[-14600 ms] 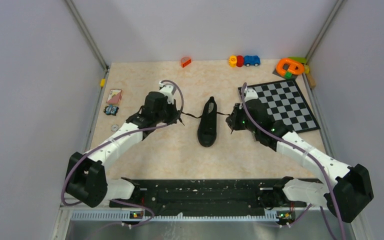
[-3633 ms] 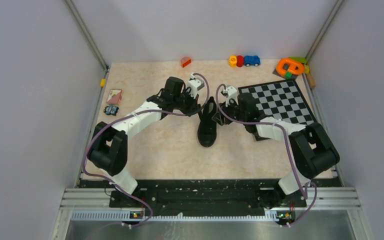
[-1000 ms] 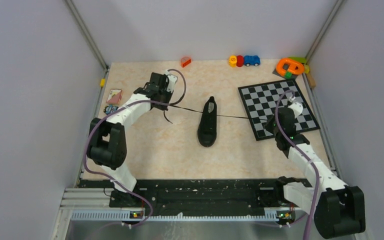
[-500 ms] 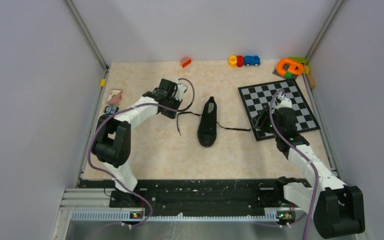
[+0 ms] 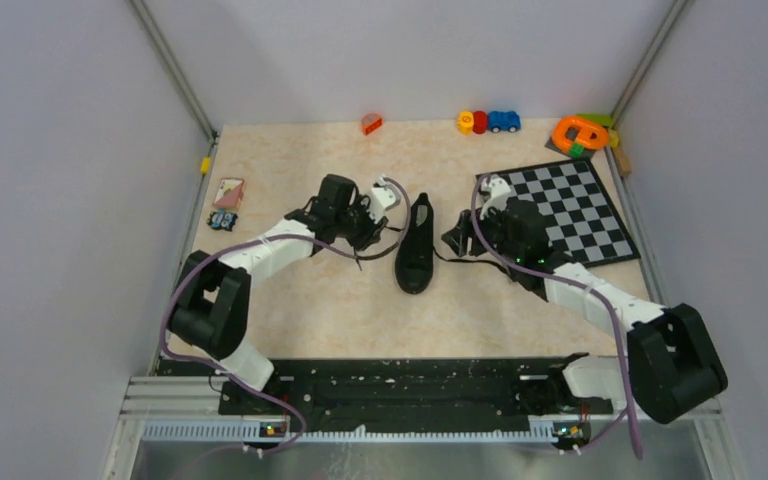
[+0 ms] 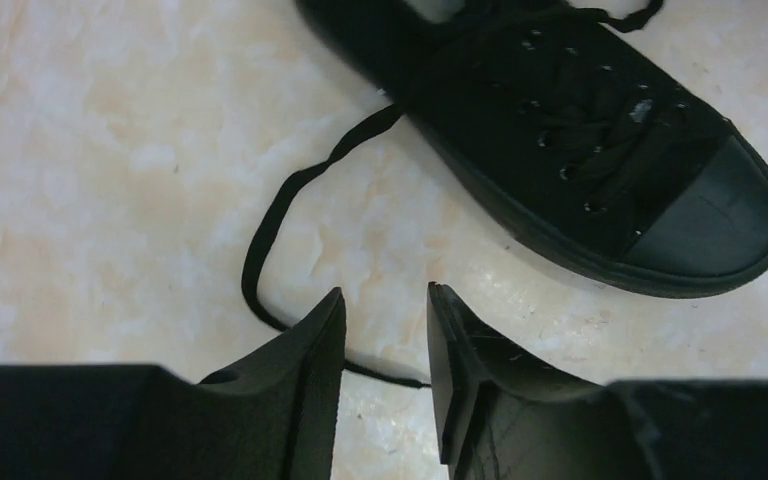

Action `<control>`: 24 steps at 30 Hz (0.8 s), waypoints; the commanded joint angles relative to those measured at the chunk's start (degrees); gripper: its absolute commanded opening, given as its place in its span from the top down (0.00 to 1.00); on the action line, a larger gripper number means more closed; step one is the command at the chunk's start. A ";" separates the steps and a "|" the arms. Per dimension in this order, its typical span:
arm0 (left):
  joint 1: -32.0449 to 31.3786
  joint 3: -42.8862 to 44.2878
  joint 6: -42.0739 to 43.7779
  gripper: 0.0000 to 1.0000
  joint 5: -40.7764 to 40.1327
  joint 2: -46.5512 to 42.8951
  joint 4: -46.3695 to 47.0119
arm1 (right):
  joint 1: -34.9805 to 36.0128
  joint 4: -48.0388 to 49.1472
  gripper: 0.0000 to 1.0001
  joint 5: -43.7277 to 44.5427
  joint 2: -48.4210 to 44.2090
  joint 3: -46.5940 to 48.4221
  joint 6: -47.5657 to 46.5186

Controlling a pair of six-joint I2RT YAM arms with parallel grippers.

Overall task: Tie the shoes
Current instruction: Tie the shoelace on the shoe.

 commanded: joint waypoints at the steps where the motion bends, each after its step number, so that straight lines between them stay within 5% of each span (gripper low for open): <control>1: -0.76 -2.06 13.71 0.54 7.65 0.61 11.23 | 0.76 7.33 0.44 -4.73 6.12 3.61 -2.52; 2: -0.76 -1.07 14.93 0.39 7.89 1.71 10.81 | 0.88 7.35 0.44 -5.50 7.91 4.46 -2.70; 4: -0.76 1.68 17.44 0.24 9.18 3.99 8.29 | 1.65 8.32 0.45 -5.51 10.95 5.53 -3.51; 13: -0.68 12.27 27.44 0.33 14.28 12.62 -1.10 | 2.70 16.91 0.61 -6.56 20.49 6.37 -2.88; 24: -0.69 16.20 30.59 0.30 16.83 18.47 -3.55 | 2.69 21.56 0.61 -7.28 25.73 6.22 -1.86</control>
